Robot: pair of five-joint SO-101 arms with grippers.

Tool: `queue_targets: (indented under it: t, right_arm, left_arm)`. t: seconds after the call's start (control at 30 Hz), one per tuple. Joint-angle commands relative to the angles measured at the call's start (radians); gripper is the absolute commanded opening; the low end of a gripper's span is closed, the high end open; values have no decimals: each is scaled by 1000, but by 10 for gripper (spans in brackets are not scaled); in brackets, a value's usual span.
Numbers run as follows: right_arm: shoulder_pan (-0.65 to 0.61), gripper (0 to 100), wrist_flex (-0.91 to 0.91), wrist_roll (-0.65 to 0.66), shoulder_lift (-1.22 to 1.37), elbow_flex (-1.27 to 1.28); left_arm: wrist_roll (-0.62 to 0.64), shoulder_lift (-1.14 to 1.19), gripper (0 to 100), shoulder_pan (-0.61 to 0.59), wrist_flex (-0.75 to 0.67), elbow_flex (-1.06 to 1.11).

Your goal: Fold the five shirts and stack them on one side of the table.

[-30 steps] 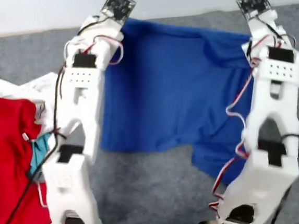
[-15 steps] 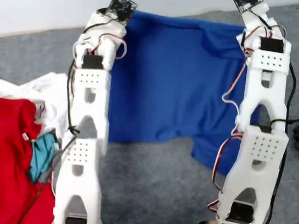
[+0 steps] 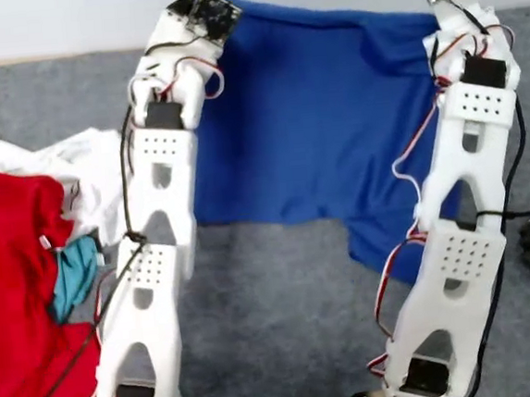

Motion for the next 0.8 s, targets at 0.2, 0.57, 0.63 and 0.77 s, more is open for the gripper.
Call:
queue_targets:
  t: [0.2, 0.57, 0.63, 0.77]
  right_arm:
    - [-50, 11, 226, 37, -1, -44]
    - [-68, 11, 547, 64, -18, -94]
    - [-68, 11, 608, 64, -24, -126]
    - [-68, 11, 739, 71, -24, -227]
  left_arm:
    - [-11, -2, 2, 11, 236, -68]
    - [-180, -77, 2, 2, 787, -156]
    - [-229, -103, 2, 2, 870, -156]
    - [-267, -147, 2, 0, 987, -156]
